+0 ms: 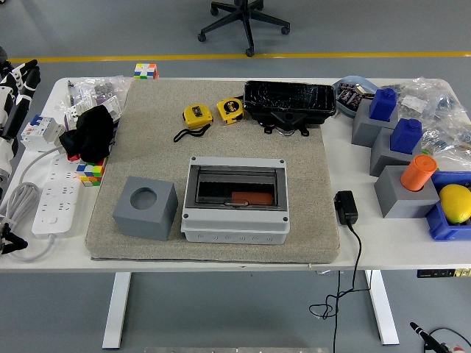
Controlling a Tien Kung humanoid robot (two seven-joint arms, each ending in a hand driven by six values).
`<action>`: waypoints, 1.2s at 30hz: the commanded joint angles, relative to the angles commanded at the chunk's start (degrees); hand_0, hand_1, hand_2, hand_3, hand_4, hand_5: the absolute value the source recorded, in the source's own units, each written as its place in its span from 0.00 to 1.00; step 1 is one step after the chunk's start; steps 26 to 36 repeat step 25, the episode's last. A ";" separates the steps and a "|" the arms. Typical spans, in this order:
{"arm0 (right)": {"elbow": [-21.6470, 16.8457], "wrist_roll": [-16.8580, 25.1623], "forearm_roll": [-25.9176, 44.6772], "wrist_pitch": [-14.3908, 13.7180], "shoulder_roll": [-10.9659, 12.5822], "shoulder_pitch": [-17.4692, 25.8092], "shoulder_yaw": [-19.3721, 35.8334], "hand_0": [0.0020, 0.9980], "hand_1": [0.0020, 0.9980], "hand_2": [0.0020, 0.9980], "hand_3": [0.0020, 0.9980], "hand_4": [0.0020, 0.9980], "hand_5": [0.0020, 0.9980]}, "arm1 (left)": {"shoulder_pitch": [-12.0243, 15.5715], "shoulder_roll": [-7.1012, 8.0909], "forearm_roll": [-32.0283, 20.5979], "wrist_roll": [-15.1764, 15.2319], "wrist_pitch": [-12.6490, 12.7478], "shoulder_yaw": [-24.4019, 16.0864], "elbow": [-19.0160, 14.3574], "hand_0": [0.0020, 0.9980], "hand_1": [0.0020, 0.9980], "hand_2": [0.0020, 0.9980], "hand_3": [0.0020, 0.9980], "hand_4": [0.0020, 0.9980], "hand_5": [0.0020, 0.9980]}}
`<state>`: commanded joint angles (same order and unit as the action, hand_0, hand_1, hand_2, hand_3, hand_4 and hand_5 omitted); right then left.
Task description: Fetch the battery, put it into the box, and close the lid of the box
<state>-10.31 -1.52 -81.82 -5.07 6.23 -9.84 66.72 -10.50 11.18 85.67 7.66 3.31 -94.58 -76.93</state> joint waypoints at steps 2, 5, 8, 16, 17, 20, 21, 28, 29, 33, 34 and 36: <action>0.00 -0.01 -0.03 -0.01 0.01 0.01 0.06 0.85 0.78 0.76 0.81 1.00 1.00 | 0.01 -0.04 0.01 0.01 0.04 0.01 -0.03 0.89 0.87 0.90 0.88 1.00 1.00; 0.00 -0.02 -0.02 -0.02 -0.01 0.06 0.07 0.85 0.78 0.76 0.81 1.00 1.00 | 0.04 -0.03 -0.01 0.04 0.12 0.05 0.02 0.89 0.87 0.90 0.88 1.00 1.00; 0.00 0.01 0.17 -0.05 -0.07 0.04 -0.07 0.85 0.78 0.76 0.81 1.00 1.00 | 0.04 -0.05 -0.06 0.08 0.19 0.04 0.08 0.89 0.87 0.90 0.88 1.00 1.00; 0.00 -0.05 -0.07 -0.09 -0.12 0.04 0.33 0.85 0.78 0.76 0.81 1.00 1.00 | 0.10 -0.22 -0.10 0.21 0.39 -0.02 0.20 0.89 0.86 0.89 0.88 1.00 1.00; 0.00 -0.04 -0.04 -0.10 -0.11 0.03 0.32 0.85 0.78 0.76 0.81 1.00 1.00 | 0.10 -0.25 -0.14 0.28 0.48 -0.05 0.20 0.89 0.86 0.89 0.88 1.00 1.00; 0.00 -0.04 0.01 -0.11 -0.13 0.06 0.30 0.85 0.78 0.76 0.81 1.00 1.00 | 0.13 -0.27 -0.19 0.38 0.58 -0.06 0.25 0.89 0.86 0.89 0.88 1.00 1.00; 0.00 -0.05 0.00 -0.11 -0.15 0.09 0.33 0.85 0.78 0.76 0.81 1.00 1.00 | 0.14 -0.28 -0.24 0.45 0.67 -0.05 0.26 0.89 0.86 0.89 0.88 1.00 1.00; 0.00 -0.06 -0.06 -0.10 -0.22 0.15 0.42 0.85 0.78 0.76 0.81 1.00 1.00 | 0.13 -0.38 -0.37 0.60 0.93 -0.12 0.36 0.88 0.86 0.89 0.87 1.00 1.00; 0.00 -0.06 -0.06 -0.10 -0.22 0.15 0.42 0.85 0.78 0.76 0.81 1.00 1.00 | 0.13 -0.38 -0.37 0.60 0.93 -0.12 0.36 0.88 0.86 0.89 0.87 1.00 1.00; 0.00 -0.06 -0.06 -0.10 -0.22 0.15 0.42 0.85 0.78 0.76 0.81 1.00 1.00 | 0.13 -0.38 -0.37 0.60 0.93 -0.12 0.36 0.88 0.86 0.89 0.87 1.00 1.00; 0.00 -0.06 -0.06 -0.10 -0.22 0.15 0.42 0.85 0.78 0.76 0.81 1.00 1.00 | 0.13 -0.38 -0.37 0.60 0.93 -0.12 0.36 0.88 0.86 0.89 0.87 1.00 1.00; 0.00 -0.06 -0.06 -0.10 -0.22 0.15 0.42 0.85 0.78 0.76 0.81 1.00 1.00 | 0.13 -0.38 -0.37 0.60 0.93 -0.12 0.36 0.88 0.86 0.89 0.87 1.00 1.00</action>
